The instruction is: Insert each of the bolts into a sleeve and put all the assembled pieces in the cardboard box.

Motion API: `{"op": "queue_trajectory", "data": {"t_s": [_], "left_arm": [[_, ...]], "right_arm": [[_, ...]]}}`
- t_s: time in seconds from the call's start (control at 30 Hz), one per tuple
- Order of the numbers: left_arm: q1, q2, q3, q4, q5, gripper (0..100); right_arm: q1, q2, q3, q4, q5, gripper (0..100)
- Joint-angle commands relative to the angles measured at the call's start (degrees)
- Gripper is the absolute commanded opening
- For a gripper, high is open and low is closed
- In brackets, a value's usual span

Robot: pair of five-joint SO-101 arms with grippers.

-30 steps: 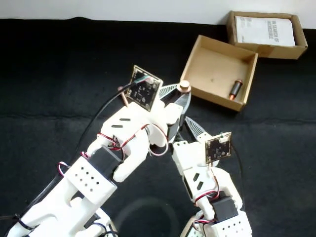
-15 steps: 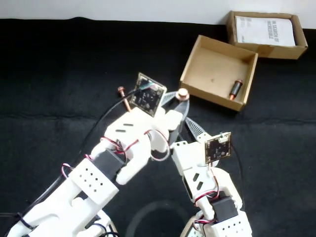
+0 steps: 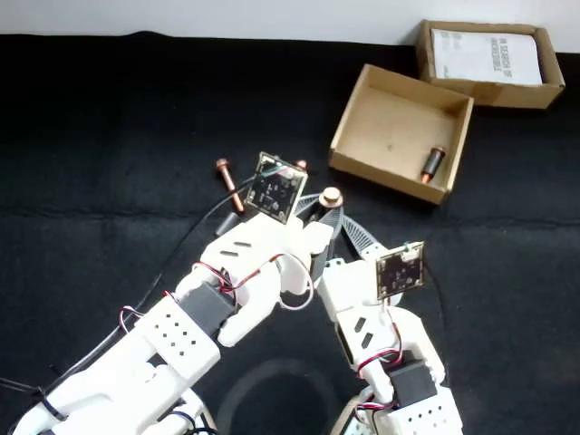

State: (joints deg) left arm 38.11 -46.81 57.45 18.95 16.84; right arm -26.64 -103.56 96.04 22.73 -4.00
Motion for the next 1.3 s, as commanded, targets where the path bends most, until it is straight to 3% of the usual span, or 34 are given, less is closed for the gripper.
{"op": "queue_trajectory", "data": {"t_s": [0.0,0.1,0.17,0.43,0.7,0.93,1.13,1.27], "left_arm": [[0.4,-0.7,-3.1,5.2,-1.4,12],[0.4,-0.7,-5.4,12.5,-0.4,26],[0.4,-0.7,-8.1,19.0,-0.4,30],[0.8,-4.2,-22.4,39.6,-0.2,26],[-1.8,-19.5,-20.4,45.2,-4.0,22],[-10.5,-39.3,-14.4,48.1,-13.4,0],[-13.9,-54.9,-8.2,48.1,-15.6,1],[-20.0,-57.5,-5.3,48.1,-15.4,1]], "right_arm": [[0.7,-1.4,6.7,-1.2,-0.1,0.7],[0.7,-1.4,6.4,-1.2,-0.1,0.7],[0.8,-1.4,6.4,-1.2,-0.1,0.7],[3.4,-1.4,6.4,-1.2,-0.1,0.7],[6.6,-0.9,-1.1,-1.1,0.0,0.7],[11.6,-0.9,-8.6,-1.2,9.0,0.7],[11.8,2.1,-17.7,-1.2,14.4,0.7],[14.8,12.4,-28.0,-1.3,14.2,0.7]]}}
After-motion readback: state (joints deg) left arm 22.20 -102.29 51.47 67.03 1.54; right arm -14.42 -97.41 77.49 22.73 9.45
